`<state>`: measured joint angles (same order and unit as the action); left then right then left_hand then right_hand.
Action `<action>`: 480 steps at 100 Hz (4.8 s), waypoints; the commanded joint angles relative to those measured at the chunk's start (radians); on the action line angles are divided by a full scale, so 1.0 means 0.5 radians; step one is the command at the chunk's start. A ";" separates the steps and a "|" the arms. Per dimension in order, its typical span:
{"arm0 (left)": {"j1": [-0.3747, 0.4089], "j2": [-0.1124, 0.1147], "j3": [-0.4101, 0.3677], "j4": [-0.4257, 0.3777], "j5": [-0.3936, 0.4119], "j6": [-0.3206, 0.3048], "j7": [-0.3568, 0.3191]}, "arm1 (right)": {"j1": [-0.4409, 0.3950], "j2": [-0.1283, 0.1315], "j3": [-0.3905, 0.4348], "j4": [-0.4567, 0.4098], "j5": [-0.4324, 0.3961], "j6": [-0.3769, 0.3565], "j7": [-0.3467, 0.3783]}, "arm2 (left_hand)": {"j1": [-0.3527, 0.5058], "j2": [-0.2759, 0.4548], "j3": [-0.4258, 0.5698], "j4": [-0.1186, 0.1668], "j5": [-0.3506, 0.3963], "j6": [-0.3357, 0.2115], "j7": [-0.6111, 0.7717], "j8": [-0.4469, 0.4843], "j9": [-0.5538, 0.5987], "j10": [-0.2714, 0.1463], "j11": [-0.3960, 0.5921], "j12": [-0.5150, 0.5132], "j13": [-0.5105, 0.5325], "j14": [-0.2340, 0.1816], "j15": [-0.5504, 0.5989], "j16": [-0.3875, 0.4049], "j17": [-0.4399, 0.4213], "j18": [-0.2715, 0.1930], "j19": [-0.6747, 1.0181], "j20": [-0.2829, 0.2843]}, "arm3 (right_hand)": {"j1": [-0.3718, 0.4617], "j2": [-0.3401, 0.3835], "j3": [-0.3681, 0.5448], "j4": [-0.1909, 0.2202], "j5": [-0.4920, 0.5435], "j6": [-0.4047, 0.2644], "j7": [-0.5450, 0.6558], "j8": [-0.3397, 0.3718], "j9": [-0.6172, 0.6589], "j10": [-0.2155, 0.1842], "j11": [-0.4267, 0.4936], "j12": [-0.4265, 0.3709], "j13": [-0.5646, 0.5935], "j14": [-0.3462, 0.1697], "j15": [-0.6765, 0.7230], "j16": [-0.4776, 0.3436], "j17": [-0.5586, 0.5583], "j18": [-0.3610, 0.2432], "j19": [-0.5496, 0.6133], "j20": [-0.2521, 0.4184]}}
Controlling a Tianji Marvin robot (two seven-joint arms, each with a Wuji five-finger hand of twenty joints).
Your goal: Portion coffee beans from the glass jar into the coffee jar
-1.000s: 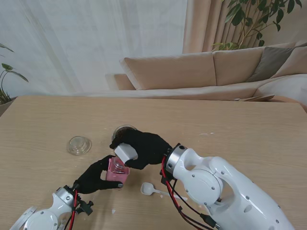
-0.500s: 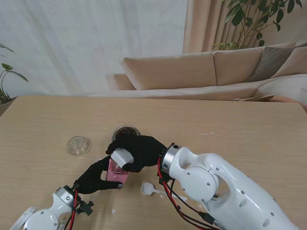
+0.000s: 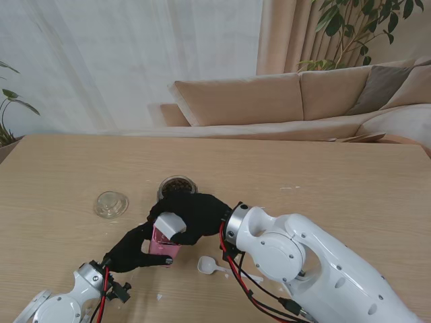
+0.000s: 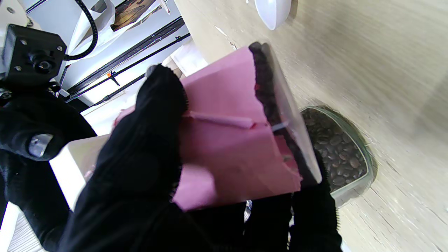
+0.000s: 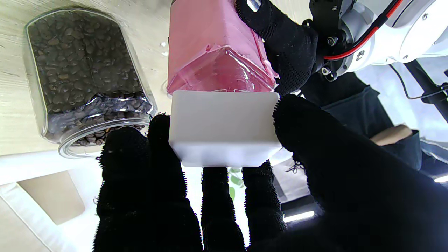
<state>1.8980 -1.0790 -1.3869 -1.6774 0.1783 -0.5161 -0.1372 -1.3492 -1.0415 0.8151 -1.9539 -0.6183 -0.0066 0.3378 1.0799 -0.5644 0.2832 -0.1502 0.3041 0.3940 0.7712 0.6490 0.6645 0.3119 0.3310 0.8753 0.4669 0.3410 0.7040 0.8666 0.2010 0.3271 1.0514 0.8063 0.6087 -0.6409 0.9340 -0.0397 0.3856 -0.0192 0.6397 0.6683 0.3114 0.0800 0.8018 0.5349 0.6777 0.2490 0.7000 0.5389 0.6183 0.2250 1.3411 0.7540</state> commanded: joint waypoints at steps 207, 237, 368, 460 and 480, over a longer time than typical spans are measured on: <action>0.016 -0.012 -0.024 -0.011 -0.056 -0.028 -0.038 | 0.002 0.003 -0.014 -0.015 -0.305 0.055 0.025 | 0.393 0.410 0.324 0.146 0.090 -0.330 0.338 0.157 0.122 -0.207 0.226 0.110 -0.047 -0.030 -0.003 -0.003 0.026 -0.013 0.064 0.010 | -0.170 0.197 -0.217 0.136 0.030 0.121 -0.215 0.146 0.060 -0.070 -0.127 0.027 -0.554 -0.075 -0.335 -0.056 -0.727 0.206 -0.189 0.341; 0.016 -0.012 -0.026 -0.010 -0.063 -0.030 -0.039 | 0.051 -0.014 -0.087 0.017 -0.352 0.131 -0.032 | 0.392 0.409 0.324 0.146 0.090 -0.329 0.338 0.157 0.122 -0.205 0.226 0.110 -0.048 -0.031 -0.003 -0.004 0.026 -0.010 0.064 0.010 | -0.418 0.313 -0.495 0.021 0.100 0.255 0.423 0.609 0.115 0.030 0.035 0.174 -0.543 -0.059 -0.231 -0.017 -0.699 0.189 -0.099 0.357; 0.010 -0.009 -0.034 -0.005 -0.075 -0.025 -0.057 | -0.104 0.017 0.126 0.005 -0.569 -0.340 -0.097 | 0.391 0.409 0.328 0.144 0.090 -0.328 0.335 0.158 0.123 -0.206 0.226 0.110 -0.047 -0.030 -0.003 -0.002 0.028 -0.012 0.065 0.011 | 0.378 -0.098 0.252 -0.007 -0.378 -0.680 -0.549 -0.102 -0.246 -0.297 -0.595 -0.372 -0.733 -0.211 -0.608 -0.212 -0.989 0.129 -0.499 0.256; 0.007 -0.010 -0.030 0.003 -0.068 -0.034 -0.048 | 0.117 -0.045 -0.137 0.161 -0.499 -0.038 -0.255 | 0.390 0.411 0.321 0.146 0.090 -0.329 0.334 0.159 0.123 -0.205 0.224 0.110 -0.051 -0.030 -0.005 -0.008 0.028 -0.012 0.063 0.010 | -0.594 0.442 -0.674 -0.016 0.027 0.188 0.548 0.699 -0.130 -0.029 -0.216 -0.049 -0.651 -0.143 -0.386 -0.107 -0.902 0.139 -0.264 0.330; 0.004 -0.011 -0.030 0.007 -0.068 -0.026 -0.047 | 0.070 -0.040 -0.082 0.114 -0.475 -0.060 -0.240 | 0.391 0.410 0.321 0.147 0.091 -0.330 0.335 0.160 0.123 -0.206 0.224 0.111 -0.049 -0.030 -0.003 -0.008 0.027 -0.011 0.062 0.010 | -0.676 0.491 -0.726 -0.026 -0.093 0.188 -0.354 -0.027 -0.171 -0.005 -0.443 -0.211 -0.693 -0.098 -0.474 -0.154 -0.959 0.176 -0.330 0.283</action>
<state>1.8954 -1.0795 -1.4021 -1.6692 0.1448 -0.5280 -0.1469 -1.2900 -1.0620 0.7541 -1.8738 -0.8591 -0.0279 0.2005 1.0818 -0.5644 0.2835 -0.1502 0.2993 0.3832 0.7712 0.6489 0.6613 0.3091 0.3311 0.8753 0.4667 0.3410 0.7021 0.8666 0.1970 0.3271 1.0418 0.8062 0.3117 -0.4162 0.5770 -0.0404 0.3744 0.0679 0.5871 0.7476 0.2339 0.0643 0.6190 0.4642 0.3501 0.1739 0.4872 0.4716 0.1636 0.3006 1.1901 0.9077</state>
